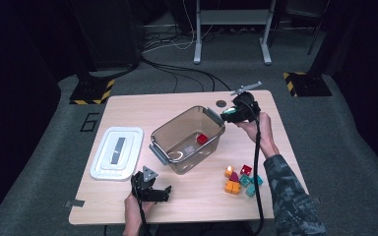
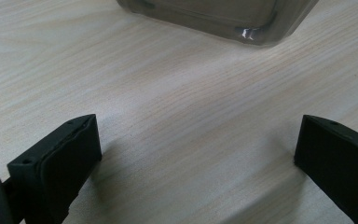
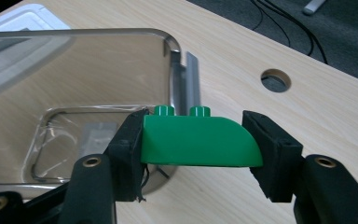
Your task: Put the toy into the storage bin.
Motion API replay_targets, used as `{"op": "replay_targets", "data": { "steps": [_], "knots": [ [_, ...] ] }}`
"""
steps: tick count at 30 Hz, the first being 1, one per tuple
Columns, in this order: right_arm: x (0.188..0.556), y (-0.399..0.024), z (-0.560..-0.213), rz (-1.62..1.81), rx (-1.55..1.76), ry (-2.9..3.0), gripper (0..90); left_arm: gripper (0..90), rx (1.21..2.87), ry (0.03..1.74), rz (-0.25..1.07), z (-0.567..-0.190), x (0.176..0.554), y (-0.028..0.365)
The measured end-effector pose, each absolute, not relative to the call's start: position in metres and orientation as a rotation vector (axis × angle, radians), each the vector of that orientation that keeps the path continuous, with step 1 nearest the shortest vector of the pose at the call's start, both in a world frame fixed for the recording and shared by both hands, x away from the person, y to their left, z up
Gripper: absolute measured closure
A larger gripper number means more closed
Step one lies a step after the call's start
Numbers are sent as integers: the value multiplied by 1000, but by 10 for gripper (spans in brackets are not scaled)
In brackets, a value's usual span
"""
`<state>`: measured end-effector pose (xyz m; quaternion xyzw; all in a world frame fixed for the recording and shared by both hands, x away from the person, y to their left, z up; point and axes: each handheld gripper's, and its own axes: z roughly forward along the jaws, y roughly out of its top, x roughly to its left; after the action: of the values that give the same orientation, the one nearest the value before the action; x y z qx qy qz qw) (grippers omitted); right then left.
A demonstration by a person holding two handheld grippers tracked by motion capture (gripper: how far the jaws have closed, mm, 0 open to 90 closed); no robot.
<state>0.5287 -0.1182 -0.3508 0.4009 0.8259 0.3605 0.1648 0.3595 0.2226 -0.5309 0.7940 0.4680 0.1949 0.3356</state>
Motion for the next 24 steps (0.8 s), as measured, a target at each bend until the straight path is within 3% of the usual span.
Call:
{"op": "replay_targets", "data": {
  "steps": [24],
  "knots": [
    [524,-52,-352,1014,986,2495,429,2,2086,1210,515,-531,360,223]
  ]
}}
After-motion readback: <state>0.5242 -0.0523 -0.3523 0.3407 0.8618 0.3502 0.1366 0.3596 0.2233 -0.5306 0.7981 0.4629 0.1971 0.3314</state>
